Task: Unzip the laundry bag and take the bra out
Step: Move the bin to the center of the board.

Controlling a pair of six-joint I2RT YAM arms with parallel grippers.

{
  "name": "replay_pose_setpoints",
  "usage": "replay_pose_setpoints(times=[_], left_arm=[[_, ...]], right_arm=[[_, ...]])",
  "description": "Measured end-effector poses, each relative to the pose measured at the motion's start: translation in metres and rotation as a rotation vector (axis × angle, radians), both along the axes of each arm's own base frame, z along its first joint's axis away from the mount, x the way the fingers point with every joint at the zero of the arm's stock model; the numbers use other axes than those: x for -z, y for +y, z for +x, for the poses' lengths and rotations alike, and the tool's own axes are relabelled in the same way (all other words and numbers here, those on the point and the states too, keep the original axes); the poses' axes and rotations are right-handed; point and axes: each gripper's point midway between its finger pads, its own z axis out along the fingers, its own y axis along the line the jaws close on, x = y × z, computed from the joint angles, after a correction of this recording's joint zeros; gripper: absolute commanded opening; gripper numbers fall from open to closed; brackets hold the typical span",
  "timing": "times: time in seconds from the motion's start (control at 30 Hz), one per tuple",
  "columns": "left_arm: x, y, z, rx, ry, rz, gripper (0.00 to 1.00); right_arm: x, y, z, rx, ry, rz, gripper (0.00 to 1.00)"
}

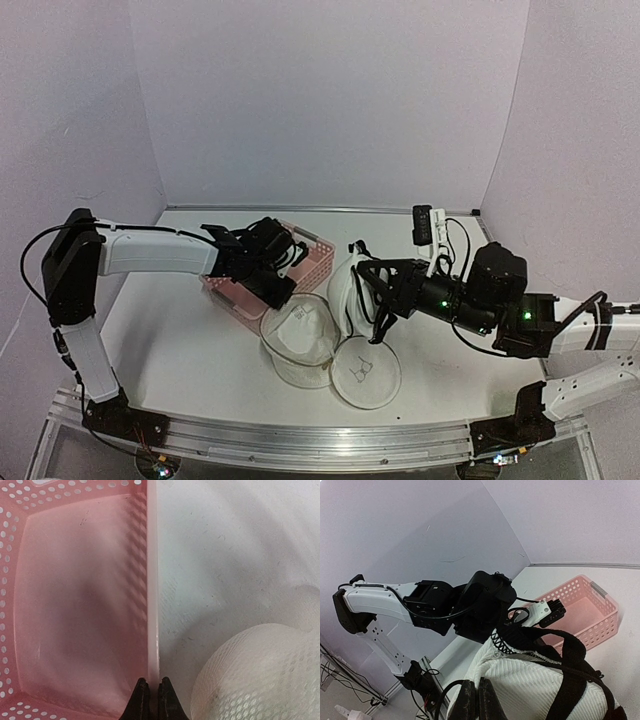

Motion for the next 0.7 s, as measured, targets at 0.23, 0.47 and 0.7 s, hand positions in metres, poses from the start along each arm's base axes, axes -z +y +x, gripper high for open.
replay_pose_setpoints(times=[0.23, 0.47, 0.7], left_arm=[[0.003, -0.026, 0.02, 0.06, -0.028, 0.004, 0.02], [0.002, -0.035, 0.021, 0.093, -0.034, -0.013, 0.4], [-0.011, -0.033, 0.02, 0.086, -0.05, -0.034, 0.52]], right_arm=[[0.002, 0.0, 0.003, 0.018, 0.001, -0.016, 0.0], [0.003, -0.001, 0.006, 0.033, -0.001, -0.038, 0.0], [-0.004, -0.001, 0.009, 0.051, -0.016, -0.045, 0.0]])
